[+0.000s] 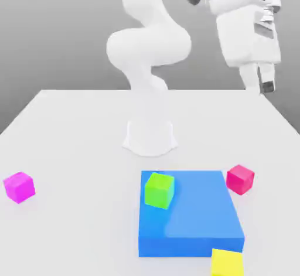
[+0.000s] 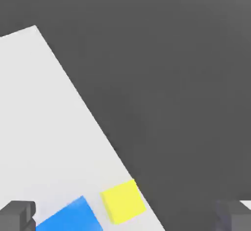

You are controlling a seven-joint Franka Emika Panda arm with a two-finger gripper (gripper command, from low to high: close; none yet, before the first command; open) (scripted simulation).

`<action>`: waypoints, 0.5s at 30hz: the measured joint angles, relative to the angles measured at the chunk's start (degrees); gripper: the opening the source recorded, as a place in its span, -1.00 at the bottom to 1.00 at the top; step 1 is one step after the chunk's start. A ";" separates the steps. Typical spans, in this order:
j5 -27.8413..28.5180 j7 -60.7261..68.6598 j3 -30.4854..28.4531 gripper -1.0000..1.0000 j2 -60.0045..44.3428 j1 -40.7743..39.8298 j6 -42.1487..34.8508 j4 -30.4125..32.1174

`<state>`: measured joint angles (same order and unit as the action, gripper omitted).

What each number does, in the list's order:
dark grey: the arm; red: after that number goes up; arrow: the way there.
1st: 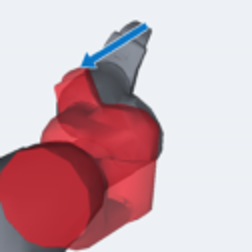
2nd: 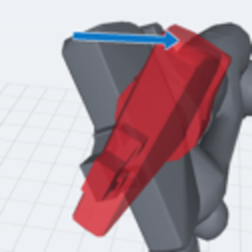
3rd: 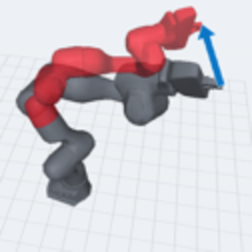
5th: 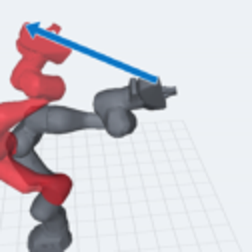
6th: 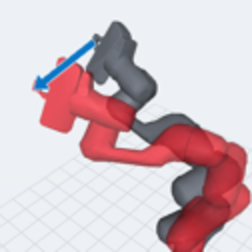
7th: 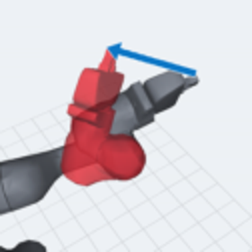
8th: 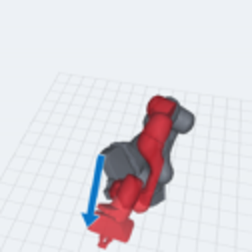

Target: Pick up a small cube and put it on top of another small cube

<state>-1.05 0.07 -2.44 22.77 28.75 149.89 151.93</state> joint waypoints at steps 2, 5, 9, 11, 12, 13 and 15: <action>-0.21 5.24 0.13 0.00 -2.61 2.96 2.05 2.28; -0.42 13.03 0.44 0.00 -6.52 7.31 5.12 5.69; -0.52 23.27 1.29 0.00 -11.71 12.66 9.21 10.25; -0.37 28.26 1.99 0.00 -14.30 15.03 11.26 12.53; -0.03 30.54 2.11 0.00 -15.59 16.36 12.31 13.67; 0.21 32.92 2.56 0.00 -16.87 17.36 13.33 14.81; 0.62 35.90 3.28 0.00 -20.00 18.74 15.85 15.96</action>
<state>-0.43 35.97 0.84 2.76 47.50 165.74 167.89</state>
